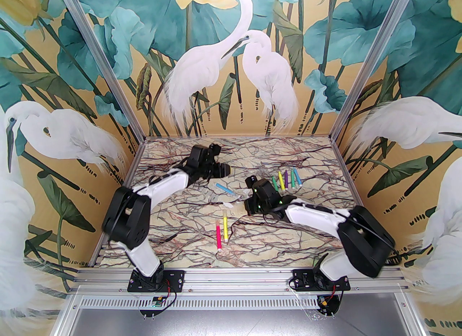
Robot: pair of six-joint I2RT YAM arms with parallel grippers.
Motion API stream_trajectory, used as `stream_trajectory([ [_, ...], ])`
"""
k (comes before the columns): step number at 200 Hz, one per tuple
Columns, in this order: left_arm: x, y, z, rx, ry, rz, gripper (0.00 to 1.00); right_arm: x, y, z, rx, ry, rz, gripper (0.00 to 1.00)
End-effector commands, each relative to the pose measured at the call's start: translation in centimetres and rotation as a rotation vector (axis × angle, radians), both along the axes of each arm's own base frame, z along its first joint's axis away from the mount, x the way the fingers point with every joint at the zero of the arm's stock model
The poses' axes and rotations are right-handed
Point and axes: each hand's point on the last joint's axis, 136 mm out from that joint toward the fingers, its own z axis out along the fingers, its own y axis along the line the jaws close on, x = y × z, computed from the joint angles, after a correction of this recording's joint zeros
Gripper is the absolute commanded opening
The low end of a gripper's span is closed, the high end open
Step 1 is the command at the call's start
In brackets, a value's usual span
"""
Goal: Open the pen caps
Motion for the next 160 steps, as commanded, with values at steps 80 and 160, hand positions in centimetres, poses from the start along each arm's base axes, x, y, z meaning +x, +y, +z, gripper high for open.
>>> stream_trajectory([
  [80, 1.4, 3.6, -9.0, 0.332, 0.176, 0.031, 0.24, 3.9, 6.3, -0.9, 0.17, 0.039, 0.036, 0.08],
  [160, 0.8, 4.1, -11.2, 0.38, 0.237, -0.002, 0.16, 6.0, 5.7, -4.0, 0.113, 0.075, -0.067, 0.08],
])
